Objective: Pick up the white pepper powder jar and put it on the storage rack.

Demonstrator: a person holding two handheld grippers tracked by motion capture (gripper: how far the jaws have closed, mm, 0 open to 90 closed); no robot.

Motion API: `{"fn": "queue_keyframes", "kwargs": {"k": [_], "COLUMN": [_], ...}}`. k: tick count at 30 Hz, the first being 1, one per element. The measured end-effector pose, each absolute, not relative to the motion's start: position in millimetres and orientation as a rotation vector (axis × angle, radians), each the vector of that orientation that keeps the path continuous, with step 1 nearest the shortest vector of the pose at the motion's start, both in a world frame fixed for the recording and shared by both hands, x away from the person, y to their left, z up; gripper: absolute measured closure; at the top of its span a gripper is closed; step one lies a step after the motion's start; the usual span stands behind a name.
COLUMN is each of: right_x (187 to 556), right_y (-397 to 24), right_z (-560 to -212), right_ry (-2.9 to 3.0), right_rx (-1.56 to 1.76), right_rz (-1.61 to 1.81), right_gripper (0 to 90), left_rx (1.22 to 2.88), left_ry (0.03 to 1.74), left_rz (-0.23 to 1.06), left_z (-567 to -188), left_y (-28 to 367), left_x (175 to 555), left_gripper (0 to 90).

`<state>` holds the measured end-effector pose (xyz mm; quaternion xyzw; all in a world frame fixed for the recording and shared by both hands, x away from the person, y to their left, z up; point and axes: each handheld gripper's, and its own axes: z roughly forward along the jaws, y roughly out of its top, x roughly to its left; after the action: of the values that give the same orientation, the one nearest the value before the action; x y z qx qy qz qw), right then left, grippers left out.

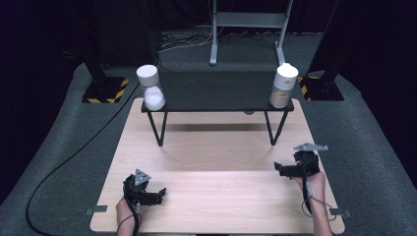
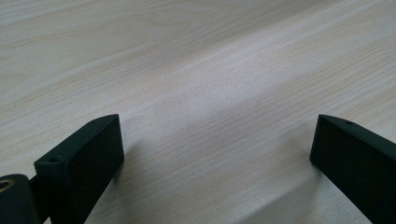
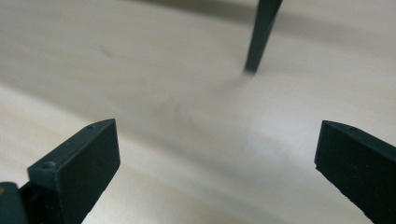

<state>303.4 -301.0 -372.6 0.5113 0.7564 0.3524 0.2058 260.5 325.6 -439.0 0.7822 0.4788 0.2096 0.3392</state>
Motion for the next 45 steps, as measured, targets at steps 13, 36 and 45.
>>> {"fn": "queue_keyframes", "kwargs": {"k": [13, 36, 45], "right_x": [262.3, 262.7, 263.7], "right_y": [-282.9, -279.8, -274.3], "right_z": [-435.6, -434.9, -433.6], "right_ry": [2.176, 2.165, 2.167], "right_rx": [1.302, 1.326, 1.331], "right_rz": [1.014, 0.989, 0.951], "right_gripper": [0.0, 0.0, 0.0], "left_rx": [2.037, 2.036, 2.036], "left_ry": [1.247, 1.247, 1.243], "left_rz": [0.538, 0.540, 0.537], "left_z": [-438.9, -439.0, -439.1], "left_y": [326.5, 326.2, 326.7], "left_x": [261.4, 261.0, 261.0], "left_gripper": [2.7, 2.8, 3.1]}}
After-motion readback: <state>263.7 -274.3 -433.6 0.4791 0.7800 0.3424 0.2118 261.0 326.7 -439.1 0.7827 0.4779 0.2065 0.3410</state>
